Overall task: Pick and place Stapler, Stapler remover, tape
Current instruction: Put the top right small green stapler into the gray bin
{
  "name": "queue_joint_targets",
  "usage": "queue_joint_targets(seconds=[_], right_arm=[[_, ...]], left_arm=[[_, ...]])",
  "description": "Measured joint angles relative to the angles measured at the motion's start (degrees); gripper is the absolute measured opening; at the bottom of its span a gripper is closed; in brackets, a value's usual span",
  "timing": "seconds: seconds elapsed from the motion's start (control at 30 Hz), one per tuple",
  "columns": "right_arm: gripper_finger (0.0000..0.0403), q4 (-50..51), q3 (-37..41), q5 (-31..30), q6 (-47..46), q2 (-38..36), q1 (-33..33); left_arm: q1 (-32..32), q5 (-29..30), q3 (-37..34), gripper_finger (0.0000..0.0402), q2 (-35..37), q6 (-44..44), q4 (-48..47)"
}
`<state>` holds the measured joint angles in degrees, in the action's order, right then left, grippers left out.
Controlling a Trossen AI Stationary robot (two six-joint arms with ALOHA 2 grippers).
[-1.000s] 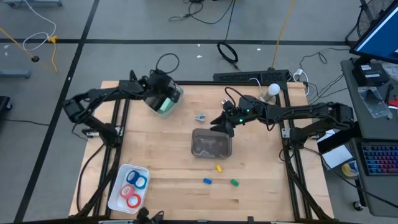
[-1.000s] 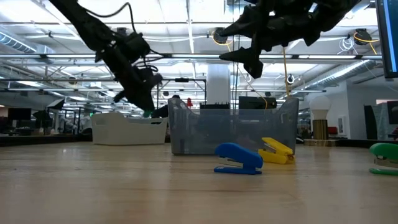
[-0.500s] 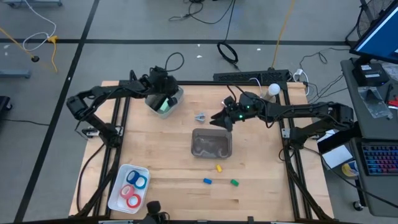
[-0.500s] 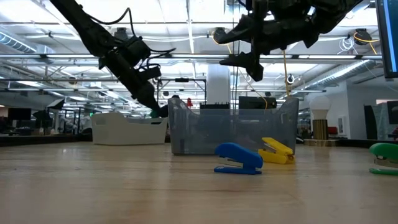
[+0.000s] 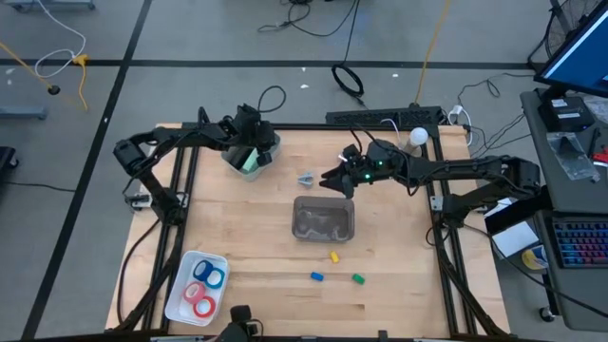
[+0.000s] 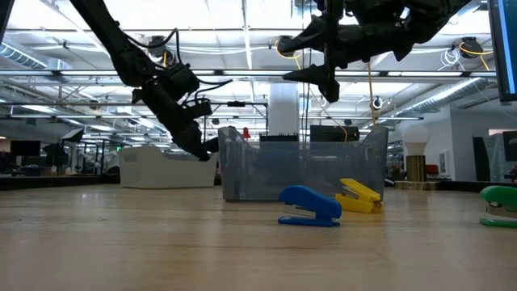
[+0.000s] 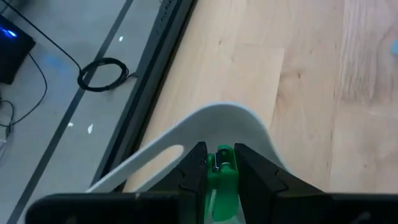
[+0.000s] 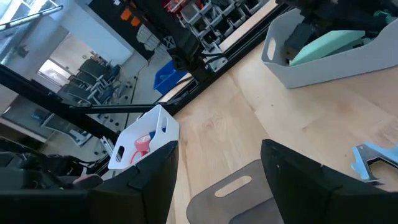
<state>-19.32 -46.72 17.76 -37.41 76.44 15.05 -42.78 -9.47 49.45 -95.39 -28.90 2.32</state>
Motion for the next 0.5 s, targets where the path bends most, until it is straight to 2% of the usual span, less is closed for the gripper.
queue_joint_targets(seconds=[0.5], right_arm=[[0.022, -0.2, 0.0, -1.4, 0.3, 0.0, 0.0]], left_arm=[[0.0, 0.5, 0.0, 0.0072, 0.0, -1.0, 0.0]])
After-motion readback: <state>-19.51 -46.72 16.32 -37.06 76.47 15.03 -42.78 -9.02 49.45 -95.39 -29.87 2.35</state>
